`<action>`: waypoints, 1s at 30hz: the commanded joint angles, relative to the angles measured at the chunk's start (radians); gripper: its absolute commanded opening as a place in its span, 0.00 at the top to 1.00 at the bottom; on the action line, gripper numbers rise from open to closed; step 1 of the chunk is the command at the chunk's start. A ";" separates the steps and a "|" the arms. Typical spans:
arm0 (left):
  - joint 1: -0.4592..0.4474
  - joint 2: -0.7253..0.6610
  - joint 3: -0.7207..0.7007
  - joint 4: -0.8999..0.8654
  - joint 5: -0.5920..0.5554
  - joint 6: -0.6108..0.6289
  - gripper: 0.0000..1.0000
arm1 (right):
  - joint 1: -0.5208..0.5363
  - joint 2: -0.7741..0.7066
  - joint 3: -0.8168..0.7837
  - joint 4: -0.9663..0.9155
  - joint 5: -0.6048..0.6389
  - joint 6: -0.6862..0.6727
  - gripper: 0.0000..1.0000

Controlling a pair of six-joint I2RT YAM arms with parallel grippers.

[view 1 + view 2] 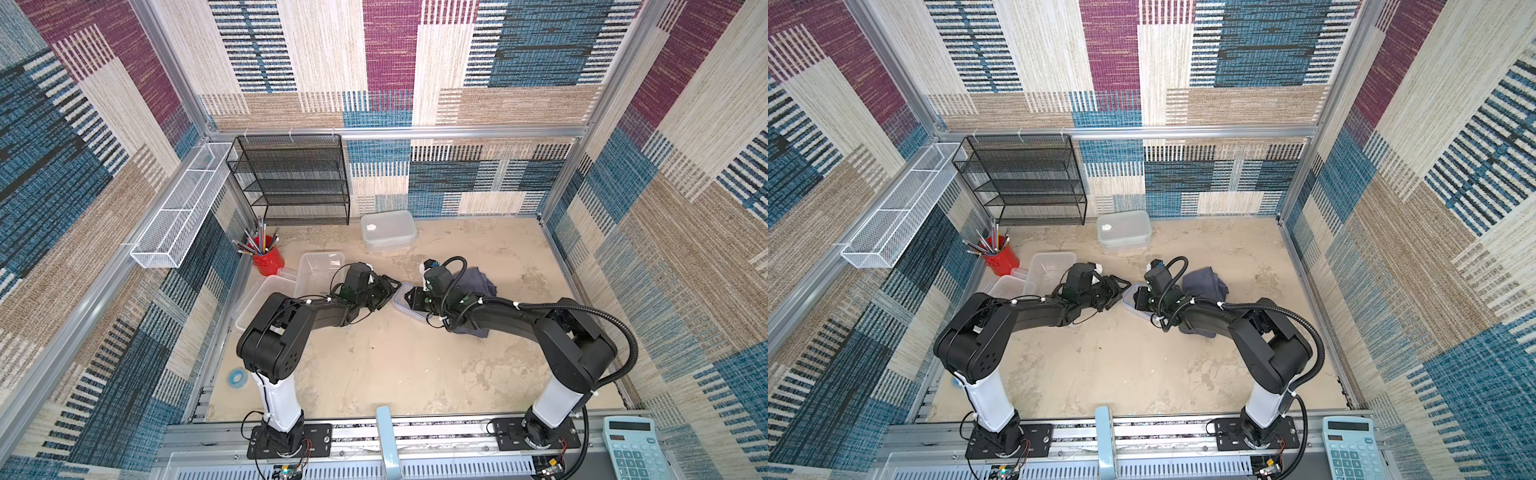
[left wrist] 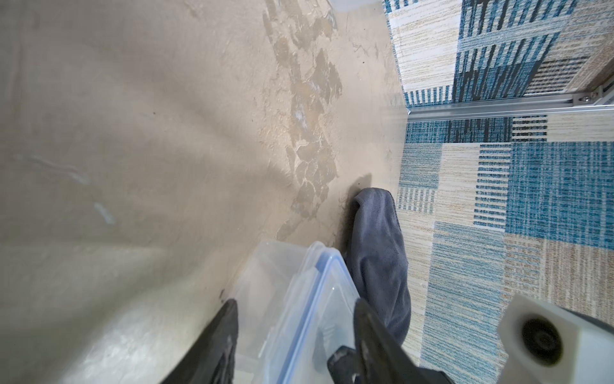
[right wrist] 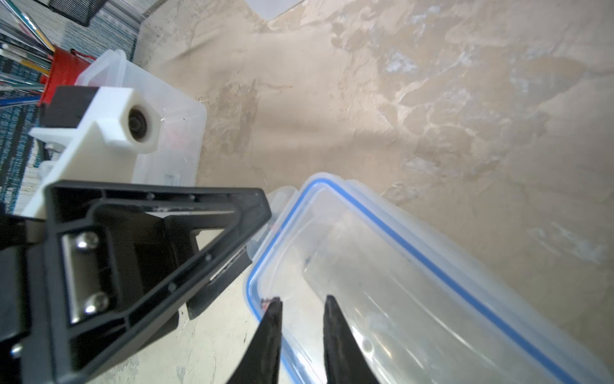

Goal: Wipe the insides of the lunch boxes
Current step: Open the fastener of the lunch box, then adjust the lunch box at the center of the board.

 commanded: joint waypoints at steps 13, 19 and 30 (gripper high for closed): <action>0.022 -0.205 0.219 -0.661 -0.075 0.349 0.34 | -0.058 -0.030 0.265 -0.368 0.026 -0.231 0.32; 0.006 -0.221 0.261 -0.875 -0.013 0.437 0.29 | -0.155 -0.013 0.240 -0.340 -0.041 -0.311 0.09; -0.049 -0.176 0.134 -0.594 0.176 0.259 0.16 | -0.175 -0.005 0.103 -0.196 -0.188 -0.239 0.05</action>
